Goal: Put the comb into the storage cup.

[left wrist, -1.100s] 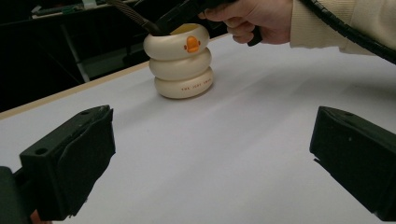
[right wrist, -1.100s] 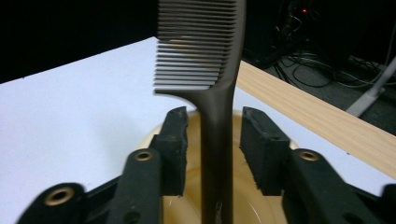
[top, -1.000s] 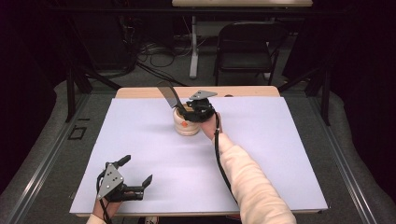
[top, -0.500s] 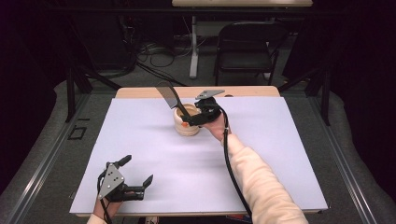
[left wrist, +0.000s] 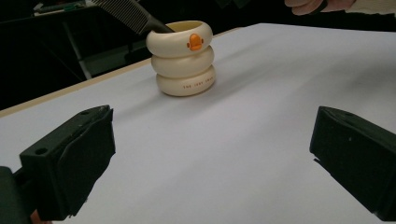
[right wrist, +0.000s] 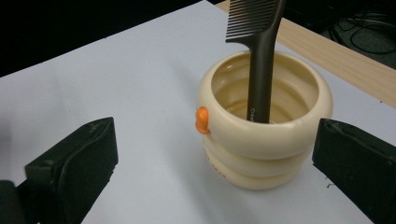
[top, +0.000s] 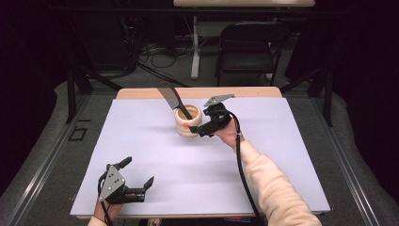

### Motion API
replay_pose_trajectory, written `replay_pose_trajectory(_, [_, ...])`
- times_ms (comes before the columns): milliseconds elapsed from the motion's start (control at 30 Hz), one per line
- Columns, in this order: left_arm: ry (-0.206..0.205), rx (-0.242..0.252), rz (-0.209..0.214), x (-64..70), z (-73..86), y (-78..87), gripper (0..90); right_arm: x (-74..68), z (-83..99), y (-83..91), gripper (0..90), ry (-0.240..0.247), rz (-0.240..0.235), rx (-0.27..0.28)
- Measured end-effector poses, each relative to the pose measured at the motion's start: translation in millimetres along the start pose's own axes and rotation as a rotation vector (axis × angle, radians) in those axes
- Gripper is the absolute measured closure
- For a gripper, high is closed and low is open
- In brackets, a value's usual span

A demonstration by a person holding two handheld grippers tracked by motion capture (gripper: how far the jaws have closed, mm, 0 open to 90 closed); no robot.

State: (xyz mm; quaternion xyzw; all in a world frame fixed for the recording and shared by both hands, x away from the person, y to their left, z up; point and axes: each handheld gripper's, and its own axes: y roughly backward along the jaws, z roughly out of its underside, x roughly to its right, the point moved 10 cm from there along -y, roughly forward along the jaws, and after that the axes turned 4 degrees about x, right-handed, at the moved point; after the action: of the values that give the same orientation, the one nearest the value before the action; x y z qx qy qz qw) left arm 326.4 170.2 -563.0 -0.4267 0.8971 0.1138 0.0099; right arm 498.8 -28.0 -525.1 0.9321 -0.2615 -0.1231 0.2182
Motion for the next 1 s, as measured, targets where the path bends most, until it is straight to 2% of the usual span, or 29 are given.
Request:
replay_pose_trajectory(267, [0.002, -0.002, -0.005, -0.4, 0.6, 2.0, 0.2, -4.0, 15.4, 15.4, 0.0, -0.006, -0.021, -0.017])
replay_pose_trajectory(633, [0.003, -0.007, -0.008, -0.5, 1.6, 0.7, 0.2, -6.1, 34.9, 47.8, 0.0, -0.009, -0.018, -0.013])
replay_pose_trajectory(1000, [0.003, -0.006, -0.007, -1.0, 1.5, 0.9, 0.2, -11.6, 51.0, 66.4, 0.0, -0.002, -0.016, -0.027])
